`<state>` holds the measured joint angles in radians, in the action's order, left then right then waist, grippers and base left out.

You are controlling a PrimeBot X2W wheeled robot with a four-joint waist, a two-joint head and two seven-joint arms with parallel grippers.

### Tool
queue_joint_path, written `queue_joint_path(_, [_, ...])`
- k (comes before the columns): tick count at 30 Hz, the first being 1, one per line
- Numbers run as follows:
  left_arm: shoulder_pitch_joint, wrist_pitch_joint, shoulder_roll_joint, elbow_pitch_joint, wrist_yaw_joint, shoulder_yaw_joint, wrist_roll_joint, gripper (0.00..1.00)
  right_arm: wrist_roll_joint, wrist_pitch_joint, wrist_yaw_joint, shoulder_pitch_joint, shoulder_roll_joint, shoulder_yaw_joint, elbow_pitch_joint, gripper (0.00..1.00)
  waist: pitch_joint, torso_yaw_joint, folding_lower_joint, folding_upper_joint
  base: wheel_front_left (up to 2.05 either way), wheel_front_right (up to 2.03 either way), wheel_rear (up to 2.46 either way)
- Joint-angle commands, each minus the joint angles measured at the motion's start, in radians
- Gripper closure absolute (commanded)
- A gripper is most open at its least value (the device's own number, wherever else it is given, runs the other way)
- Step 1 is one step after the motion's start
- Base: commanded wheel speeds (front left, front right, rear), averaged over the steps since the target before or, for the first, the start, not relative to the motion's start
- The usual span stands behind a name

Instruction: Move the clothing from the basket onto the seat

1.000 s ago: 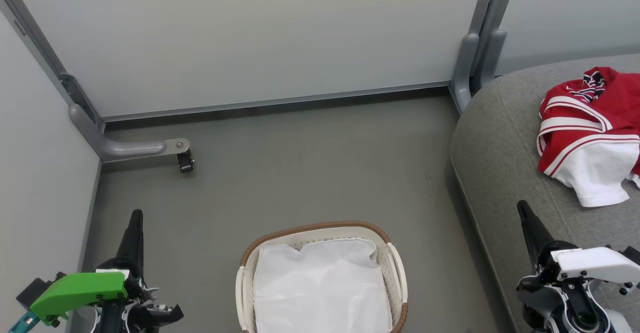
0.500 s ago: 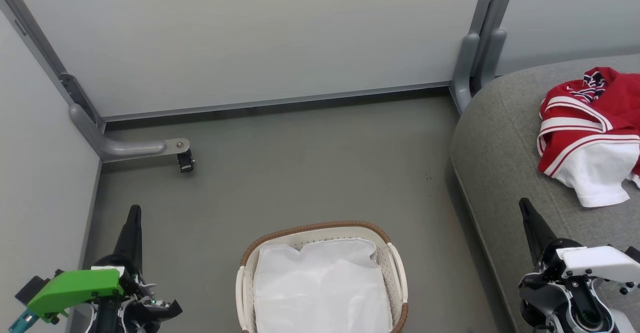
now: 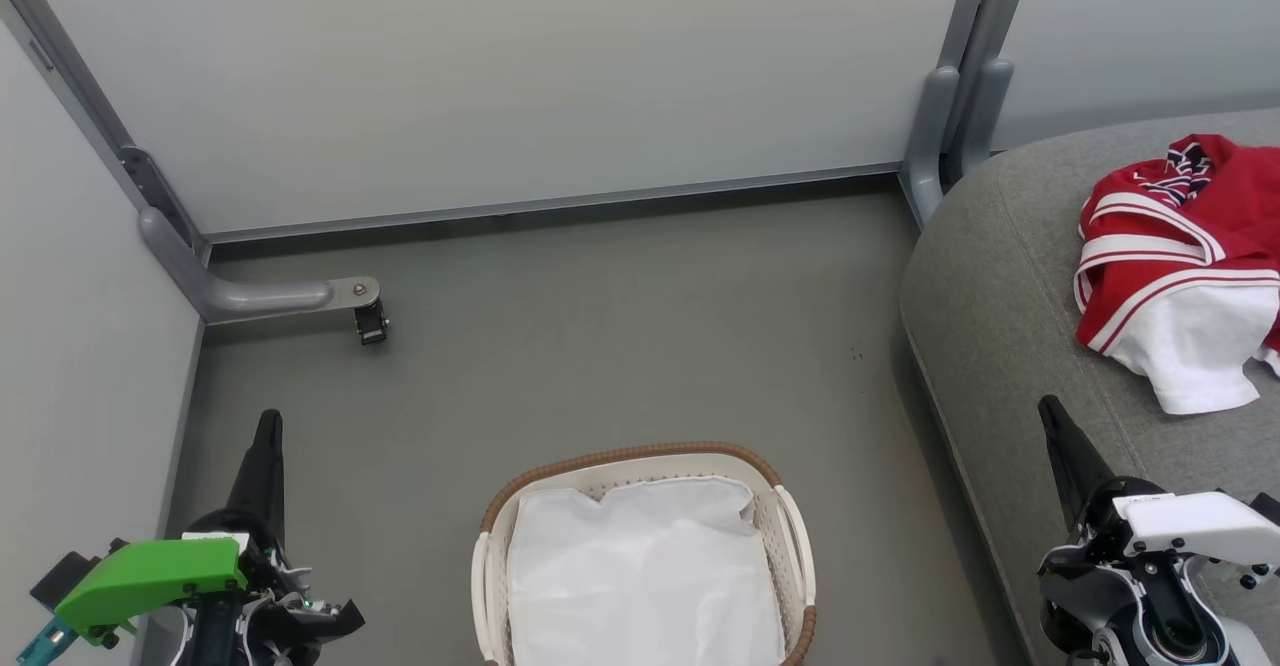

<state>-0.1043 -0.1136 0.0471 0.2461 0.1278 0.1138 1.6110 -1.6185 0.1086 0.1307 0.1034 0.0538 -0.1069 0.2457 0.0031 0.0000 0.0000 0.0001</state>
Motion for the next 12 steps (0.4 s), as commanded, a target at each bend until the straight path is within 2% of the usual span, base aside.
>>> queue_joint_path(1, [-0.011, -0.004, 0.006, -0.002, 0.006, 0.003, 0.003, 1.0, 0.0, 0.003, 0.0, 0.008, 0.004, -0.003, -0.004, 1.0, 0.0, 0.0, 0.0, -0.0001, 0.0, 0.0, 0.0])
queue_joint_path(12, [-0.011, -0.004, 0.006, -0.002, 0.006, 0.003, 0.004, 1.0, 0.001, 0.004, 0.0, 0.008, 0.003, -0.004, -0.004, 1.0, 0.0, 0.0, 0.0, -0.0001, 0.0, 0.0, 0.0])
